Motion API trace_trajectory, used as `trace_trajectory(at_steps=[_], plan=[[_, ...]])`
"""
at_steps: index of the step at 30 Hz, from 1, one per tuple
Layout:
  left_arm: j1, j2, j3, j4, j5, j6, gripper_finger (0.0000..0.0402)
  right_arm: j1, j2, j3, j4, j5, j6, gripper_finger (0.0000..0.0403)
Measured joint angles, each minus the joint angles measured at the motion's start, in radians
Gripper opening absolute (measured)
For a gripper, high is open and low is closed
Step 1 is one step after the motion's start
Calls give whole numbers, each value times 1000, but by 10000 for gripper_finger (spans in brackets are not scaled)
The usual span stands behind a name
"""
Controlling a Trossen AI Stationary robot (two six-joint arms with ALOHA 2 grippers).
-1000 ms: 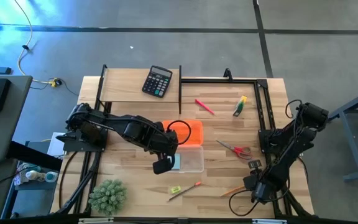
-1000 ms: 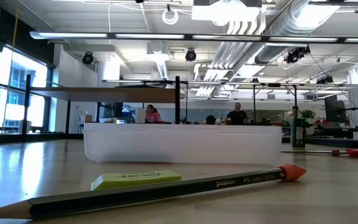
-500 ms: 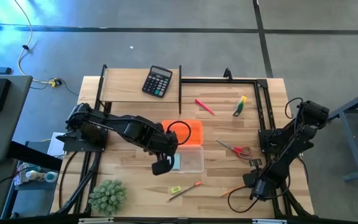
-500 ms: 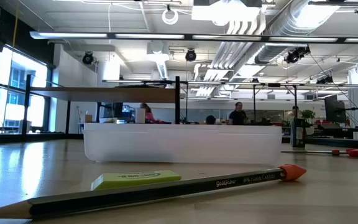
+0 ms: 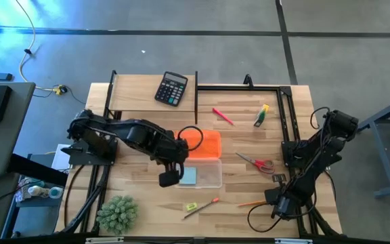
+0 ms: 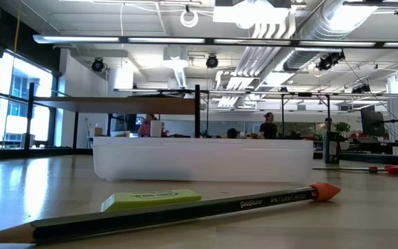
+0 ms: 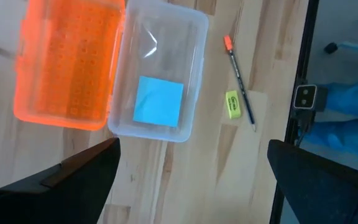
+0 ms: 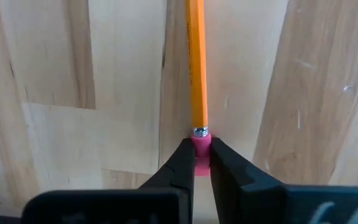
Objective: Pack school essentials
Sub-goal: Put the yellow pencil into the school supply box
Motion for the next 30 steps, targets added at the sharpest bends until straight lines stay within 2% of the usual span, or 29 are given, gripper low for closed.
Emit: trace_trajectory(at_steps=[7, 14, 18, 24, 30], plan=[[26, -76, 1, -38, -17, -17, 397, -36, -3, 67, 84, 7, 39, 16], [6, -151, 0, -59, -103, -14, 397, -116, -10, 163, 100, 110, 98, 15], [1, -177, 0, -56, -155, 7, 397, -204, -14, 217, 94, 155, 105, 14], [1, -187, 0, -102, -162, 53, 397, -364, -14, 298, 88, 221, 103, 14], [1, -189, -1, -148, -164, 95, 397, -522, -14, 387, 87, 228, 75, 17]])
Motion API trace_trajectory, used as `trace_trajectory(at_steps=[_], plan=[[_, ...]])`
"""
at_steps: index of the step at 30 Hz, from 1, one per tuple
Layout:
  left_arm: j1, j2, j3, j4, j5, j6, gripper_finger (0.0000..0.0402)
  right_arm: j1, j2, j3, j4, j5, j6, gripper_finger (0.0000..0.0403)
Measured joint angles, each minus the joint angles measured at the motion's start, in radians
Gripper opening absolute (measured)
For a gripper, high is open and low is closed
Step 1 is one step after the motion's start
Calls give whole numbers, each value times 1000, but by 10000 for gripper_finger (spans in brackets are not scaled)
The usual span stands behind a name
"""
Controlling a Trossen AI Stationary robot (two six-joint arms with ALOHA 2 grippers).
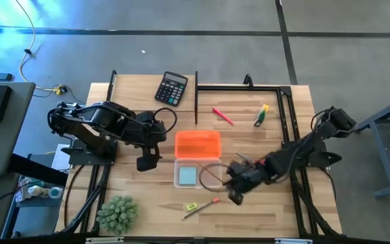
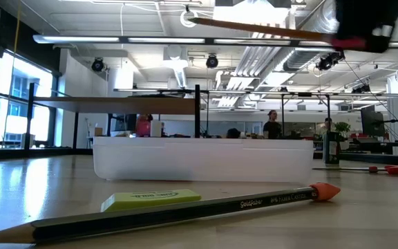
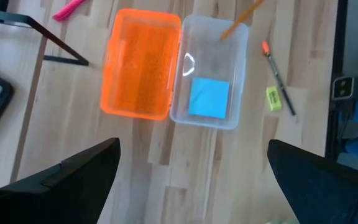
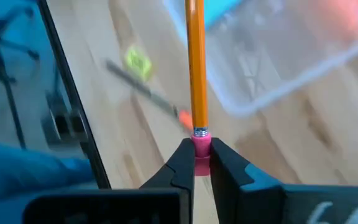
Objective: Pack school essentials
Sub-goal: Put the yellow pencil into the school supply box
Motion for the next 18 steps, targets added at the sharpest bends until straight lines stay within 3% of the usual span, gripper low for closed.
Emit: trace_trajectory(at_steps=[10, 18], plan=[[-14, 0, 0, -15, 0, 2, 397, -183, -1, 107, 37, -28, -31, 18], [-19, 0, 0, -15, -26, -25, 397, -238, 71, 109, 90, -116, -88, 18]])
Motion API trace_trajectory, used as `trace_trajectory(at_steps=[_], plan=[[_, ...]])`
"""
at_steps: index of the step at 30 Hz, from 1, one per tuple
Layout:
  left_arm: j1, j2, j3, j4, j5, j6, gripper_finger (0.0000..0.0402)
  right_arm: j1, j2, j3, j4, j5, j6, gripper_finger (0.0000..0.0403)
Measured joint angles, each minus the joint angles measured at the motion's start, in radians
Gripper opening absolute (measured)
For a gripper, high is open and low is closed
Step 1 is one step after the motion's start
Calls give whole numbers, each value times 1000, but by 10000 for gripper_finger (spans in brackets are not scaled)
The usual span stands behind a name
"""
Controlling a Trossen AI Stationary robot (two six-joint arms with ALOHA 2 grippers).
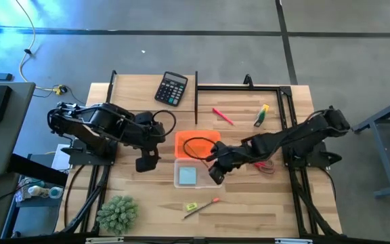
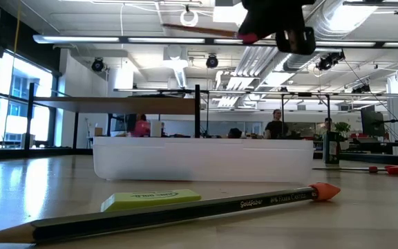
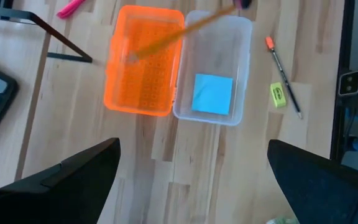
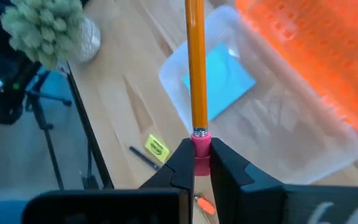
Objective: Pack school essentials
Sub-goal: Put the yellow pencil into the school supply box
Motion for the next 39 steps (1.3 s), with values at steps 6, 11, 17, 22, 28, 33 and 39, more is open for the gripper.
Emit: trace_trajectory(at_steps=[6, 11, 17, 22, 28, 33, 39], plan=[[0, 0, 0, 0, -5, -2, 397, 9, 101, 0, -5, -79, -113, 18], [0, 0, 0, 2, -5, -3, 397, 15, 170, -1, -6, -136, -219, 18], [0, 0, 0, 2, -4, -3, 397, 5, 178, -1, -8, -152, -332, 18], [0, 0, 0, 3, -4, -1, 397, -20, 190, -1, -48, -159, -393, 18], [0, 1, 0, 3, -3, -3, 397, -27, 238, -1, -81, -203, -398, 18], [0, 1, 0, 3, 3, 0, 397, -27, 252, -1, -77, -214, -371, 18], [0, 1, 0, 5, 3, 0, 397, -28, 252, -1, -84, -219, -353, 18]])
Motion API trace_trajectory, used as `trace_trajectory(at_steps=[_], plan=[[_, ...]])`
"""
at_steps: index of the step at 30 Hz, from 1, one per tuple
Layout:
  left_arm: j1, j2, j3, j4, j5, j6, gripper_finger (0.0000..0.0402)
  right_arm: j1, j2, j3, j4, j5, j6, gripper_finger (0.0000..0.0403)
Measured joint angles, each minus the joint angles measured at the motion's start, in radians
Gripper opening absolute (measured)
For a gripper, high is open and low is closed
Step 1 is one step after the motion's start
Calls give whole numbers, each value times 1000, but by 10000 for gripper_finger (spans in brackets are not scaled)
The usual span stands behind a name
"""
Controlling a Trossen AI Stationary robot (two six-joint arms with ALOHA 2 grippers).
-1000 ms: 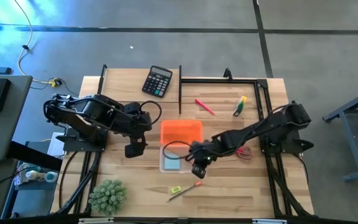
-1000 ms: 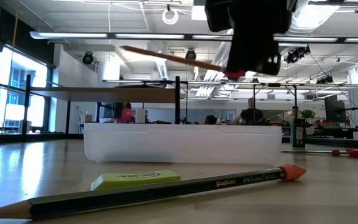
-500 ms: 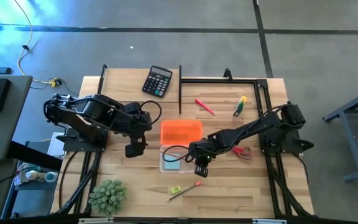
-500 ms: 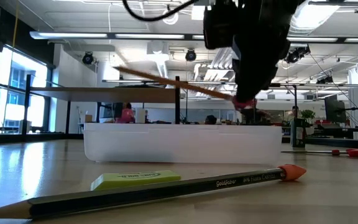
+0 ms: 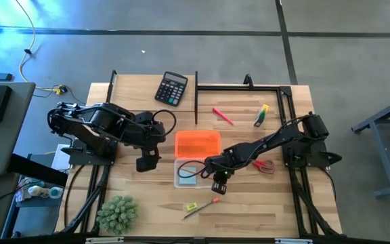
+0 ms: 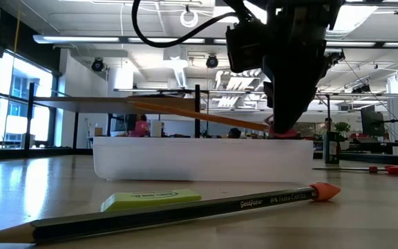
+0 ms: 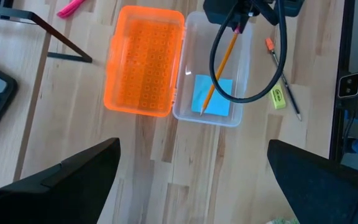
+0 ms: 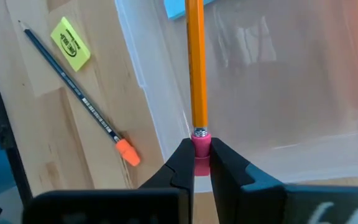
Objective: Pack school essentials
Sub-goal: Put the yellow pencil into the school supply box, then put the green eraser into the school supply box
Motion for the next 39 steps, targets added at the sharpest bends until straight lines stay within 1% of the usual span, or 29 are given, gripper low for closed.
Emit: trace_trajectory(at_steps=[3, 6, 13, 17, 19, 23, 26, 30, 36, 39], plan=[[0, 0, 0, 0, 0, 0, 397, 0, 0, 0, 0, -3, -1, 20], [0, 0, 0, 0, 0, 0, 397, 0, 0, 0, -1, -3, -1, 32], [0, 0, 0, 0, 1, 0, 397, 0, 0, 0, -1, -6, 6, 102], [0, 0, 0, 0, 3, 0, 397, -3, -2, 0, -1, -34, 9, 126], [0, 0, 0, 0, 17, 0, 397, -4, -5, 0, -1, -50, 17, 130], [0, 0, 0, 0, 52, -3, 397, -4, -29, 0, -8, -46, 29, 131], [-16, 0, 0, 0, 54, -3, 397, -1, -62, 0, 0, 5, 29, 130], [-51, 0, 0, 0, 56, -3, 397, -7, -98, 0, 59, 72, 66, 129], [-111, 0, -1, -3, 55, -17, 397, -10, -125, 0, 134, 98, 124, 129], [-142, 0, -4, -4, 39, -20, 397, -10, -140, 0, 135, 106, 135, 129]])
